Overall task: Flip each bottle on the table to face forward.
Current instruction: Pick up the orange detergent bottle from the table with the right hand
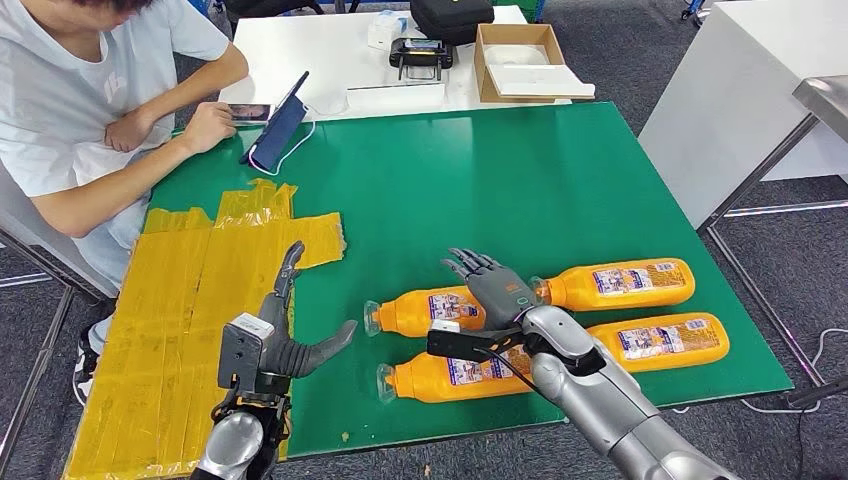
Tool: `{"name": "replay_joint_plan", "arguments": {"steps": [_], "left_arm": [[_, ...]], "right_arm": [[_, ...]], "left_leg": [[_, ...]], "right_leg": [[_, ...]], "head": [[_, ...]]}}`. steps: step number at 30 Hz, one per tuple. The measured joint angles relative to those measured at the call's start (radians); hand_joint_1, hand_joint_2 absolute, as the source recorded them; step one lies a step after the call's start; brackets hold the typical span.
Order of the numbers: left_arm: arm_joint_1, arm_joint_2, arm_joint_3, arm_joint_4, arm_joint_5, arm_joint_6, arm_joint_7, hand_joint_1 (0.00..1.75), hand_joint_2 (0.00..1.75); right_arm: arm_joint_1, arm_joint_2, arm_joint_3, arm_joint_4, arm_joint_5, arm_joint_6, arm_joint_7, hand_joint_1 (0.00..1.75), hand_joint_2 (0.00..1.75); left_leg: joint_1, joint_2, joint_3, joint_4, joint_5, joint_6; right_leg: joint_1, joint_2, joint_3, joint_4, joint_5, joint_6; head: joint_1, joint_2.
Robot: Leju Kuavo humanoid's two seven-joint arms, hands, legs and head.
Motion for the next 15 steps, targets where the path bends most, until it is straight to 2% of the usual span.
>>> {"name": "replay_joint_plan", "arguments": {"steps": [10,15], "left_arm": [[-0.001,0.000,0.000,0.001,0.000,-0.001,0.000,0.00,1.75],[-0.003,-0.006,0.001,0.008,0.003,-0.002,0.001,0.00,1.75]], "right_arm": [[-0.007,-0.003,0.006,0.016,0.003,0.003,0.004,0.00,1.75],[-0.044,-0.017,0.040,0.110,0.067,0.004,0.072,0.00,1.75]], "left_leg": [[0.000,0.000,0.000,0.000,0.000,0.000],[0.000,0.000,0.000,0.000,0.000,0.000]], "right_leg": [[0.000,0.000,0.000,0.000,0.000,0.000],[0.000,0.000,0.000,0.000,0.000,0.000]], "head": [[0.000,0.000],[0.000,0.000]]}}
